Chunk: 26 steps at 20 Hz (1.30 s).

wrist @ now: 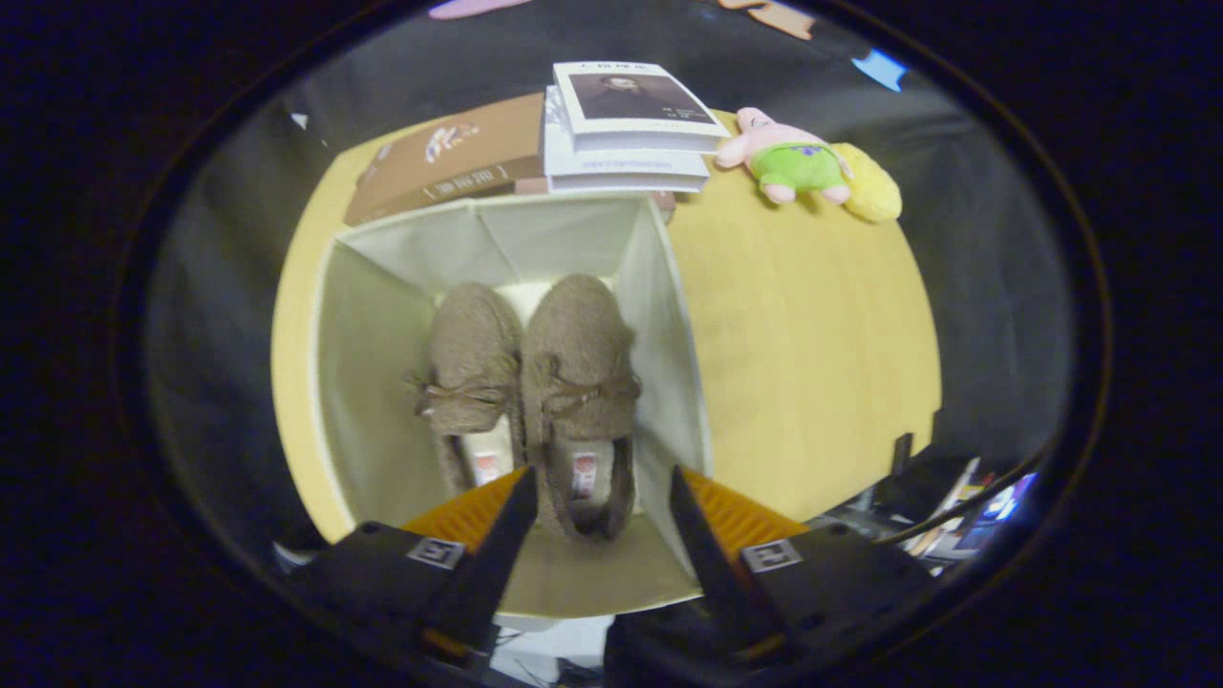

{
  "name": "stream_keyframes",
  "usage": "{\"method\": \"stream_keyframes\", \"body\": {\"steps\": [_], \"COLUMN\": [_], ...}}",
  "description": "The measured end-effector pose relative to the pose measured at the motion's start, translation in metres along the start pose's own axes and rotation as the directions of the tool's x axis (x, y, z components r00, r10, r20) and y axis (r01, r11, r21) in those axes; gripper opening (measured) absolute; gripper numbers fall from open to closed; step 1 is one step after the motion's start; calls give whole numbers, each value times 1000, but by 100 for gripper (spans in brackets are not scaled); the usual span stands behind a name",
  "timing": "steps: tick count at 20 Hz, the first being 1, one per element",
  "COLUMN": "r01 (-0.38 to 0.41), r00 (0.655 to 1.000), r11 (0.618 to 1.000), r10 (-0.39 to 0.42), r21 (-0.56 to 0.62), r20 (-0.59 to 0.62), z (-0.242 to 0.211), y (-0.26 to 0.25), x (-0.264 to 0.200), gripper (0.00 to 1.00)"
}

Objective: Open the storage box then place both shoes into the box .Put the left shoe in first, then the right shoe, with the right side of both shoes facing outward in a uniform manner.

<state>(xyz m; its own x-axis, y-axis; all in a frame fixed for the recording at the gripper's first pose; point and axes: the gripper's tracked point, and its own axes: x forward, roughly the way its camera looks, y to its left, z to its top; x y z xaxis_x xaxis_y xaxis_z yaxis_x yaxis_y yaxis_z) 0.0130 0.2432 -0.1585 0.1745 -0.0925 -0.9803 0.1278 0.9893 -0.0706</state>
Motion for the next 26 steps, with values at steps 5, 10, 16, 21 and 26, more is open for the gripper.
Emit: {"method": "stream_keyframes", "body": {"steps": [5,10,16,21,26], "r01": [-39,14,118,138,-3], "r00": [996,979,948,869,717], "r11": [999,998,986,979,991], "r10": [37,-26,-148,-192,-93], "r21": [12,63,120,148,137], "r20": [81,203,281,456,690], "z": [4,19,28,70,135], "y": [-15,-71,-162,-216,-230], "x": [-22,-48,-48,-40,-48], "gripper": [100,100,100,100,100]}}
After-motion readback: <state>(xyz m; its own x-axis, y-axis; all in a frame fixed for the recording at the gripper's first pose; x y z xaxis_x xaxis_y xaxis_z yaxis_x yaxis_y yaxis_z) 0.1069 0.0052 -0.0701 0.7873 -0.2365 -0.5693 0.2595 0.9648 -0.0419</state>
